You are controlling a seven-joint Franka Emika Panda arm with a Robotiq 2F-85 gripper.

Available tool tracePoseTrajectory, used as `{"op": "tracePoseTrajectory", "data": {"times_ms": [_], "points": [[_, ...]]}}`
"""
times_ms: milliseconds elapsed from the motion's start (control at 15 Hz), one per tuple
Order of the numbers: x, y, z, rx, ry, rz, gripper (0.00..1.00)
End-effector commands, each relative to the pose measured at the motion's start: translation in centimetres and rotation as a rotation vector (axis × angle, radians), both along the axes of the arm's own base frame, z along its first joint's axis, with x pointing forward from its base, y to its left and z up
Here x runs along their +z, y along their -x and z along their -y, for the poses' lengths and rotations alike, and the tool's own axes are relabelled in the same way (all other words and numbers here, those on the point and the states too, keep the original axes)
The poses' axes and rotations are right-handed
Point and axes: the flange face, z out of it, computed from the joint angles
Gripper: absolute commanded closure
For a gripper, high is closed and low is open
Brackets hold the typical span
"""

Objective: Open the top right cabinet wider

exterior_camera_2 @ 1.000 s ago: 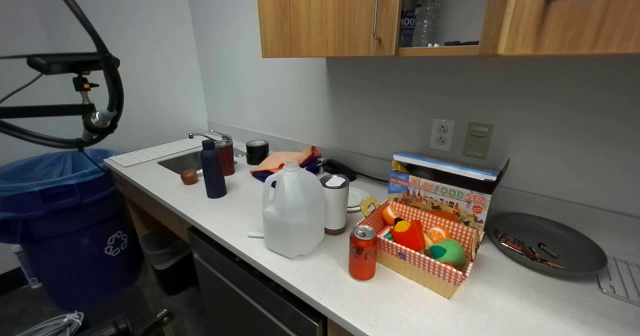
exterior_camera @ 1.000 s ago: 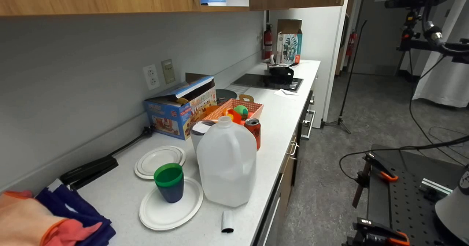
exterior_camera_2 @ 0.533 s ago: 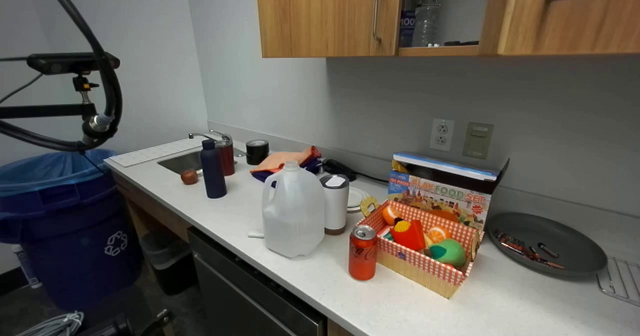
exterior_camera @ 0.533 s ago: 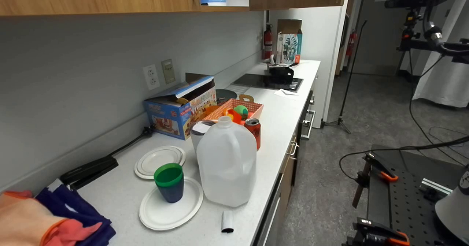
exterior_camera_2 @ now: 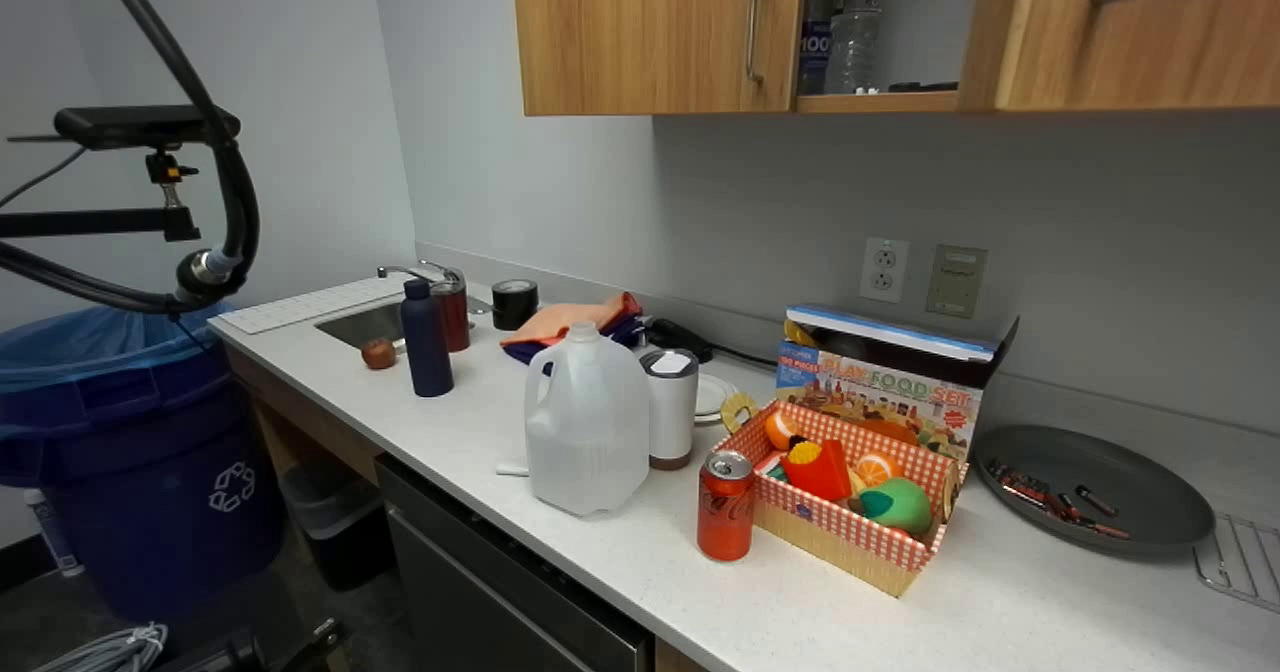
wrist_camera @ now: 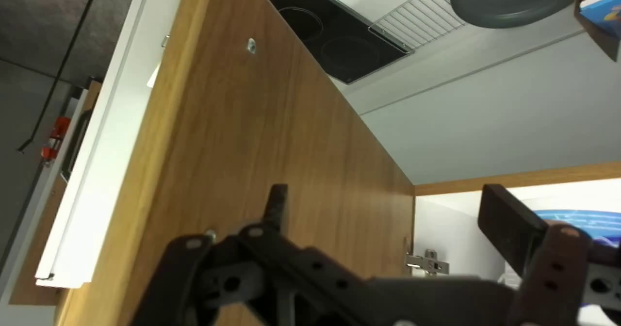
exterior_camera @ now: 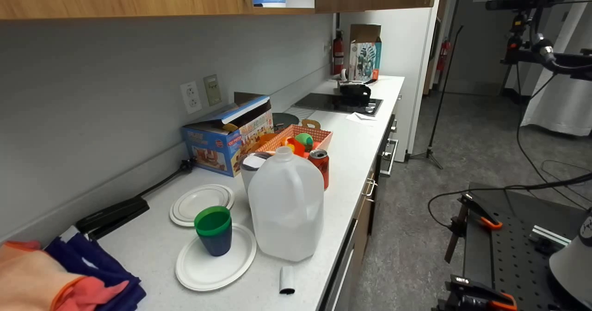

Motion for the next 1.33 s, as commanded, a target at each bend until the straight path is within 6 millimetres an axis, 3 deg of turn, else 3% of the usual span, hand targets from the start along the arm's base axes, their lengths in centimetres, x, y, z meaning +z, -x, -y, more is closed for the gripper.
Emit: {"op": "tracePoseTrajectory", "data": {"times_ms": [0,733,1067,1267], "points": [[-0.9,-2.1,4.2,-0.085,0.0,0.027,0.0],[-0.9,-3.3,12.8,-0.325,0.083,0.111,0.0],[-1.0,-3.5,14.9,-0.426,0.123,0.154,0.0],[-0.8,-3.9,14.9,-0.484,0.149,0.186,0.0]]}}
